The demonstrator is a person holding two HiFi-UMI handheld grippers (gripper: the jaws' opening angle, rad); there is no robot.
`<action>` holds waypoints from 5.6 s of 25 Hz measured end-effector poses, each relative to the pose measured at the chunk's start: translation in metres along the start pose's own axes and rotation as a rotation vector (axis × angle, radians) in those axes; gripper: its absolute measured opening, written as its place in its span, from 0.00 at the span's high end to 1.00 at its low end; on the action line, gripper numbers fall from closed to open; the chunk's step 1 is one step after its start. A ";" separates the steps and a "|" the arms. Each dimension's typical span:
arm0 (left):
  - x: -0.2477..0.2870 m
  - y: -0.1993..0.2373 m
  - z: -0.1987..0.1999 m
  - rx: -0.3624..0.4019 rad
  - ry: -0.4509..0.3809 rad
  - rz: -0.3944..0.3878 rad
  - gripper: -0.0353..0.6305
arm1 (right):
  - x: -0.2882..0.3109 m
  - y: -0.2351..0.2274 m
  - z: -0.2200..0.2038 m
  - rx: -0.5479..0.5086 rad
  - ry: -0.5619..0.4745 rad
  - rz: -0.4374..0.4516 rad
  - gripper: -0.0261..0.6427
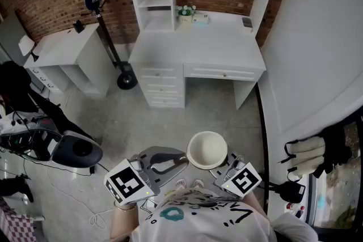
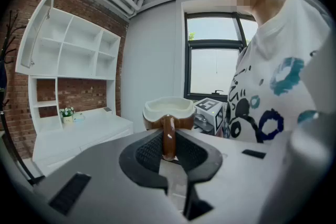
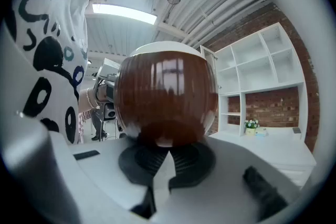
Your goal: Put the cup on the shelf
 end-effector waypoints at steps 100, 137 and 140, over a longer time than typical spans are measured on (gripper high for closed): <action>0.056 0.565 0.002 -0.100 -0.155 0.177 0.86 | 0.417 -0.419 -0.016 0.020 0.079 -0.066 0.92; 0.155 0.798 0.039 -0.262 -0.274 0.552 0.86 | 0.454 -0.638 -0.032 0.055 0.022 -0.026 0.92; 0.153 0.826 0.043 -0.264 -0.263 0.583 0.86 | 0.455 -0.638 -0.030 0.062 0.019 -0.069 0.92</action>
Point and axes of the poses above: the fingertips, and each gripper's own axes: x forward along the fingers, y to its left, z out of its top, the point moved 9 cm from there along -x, backward along the fingers, and after that the axes turned 3 degrees about z, right-handed, at the moved point
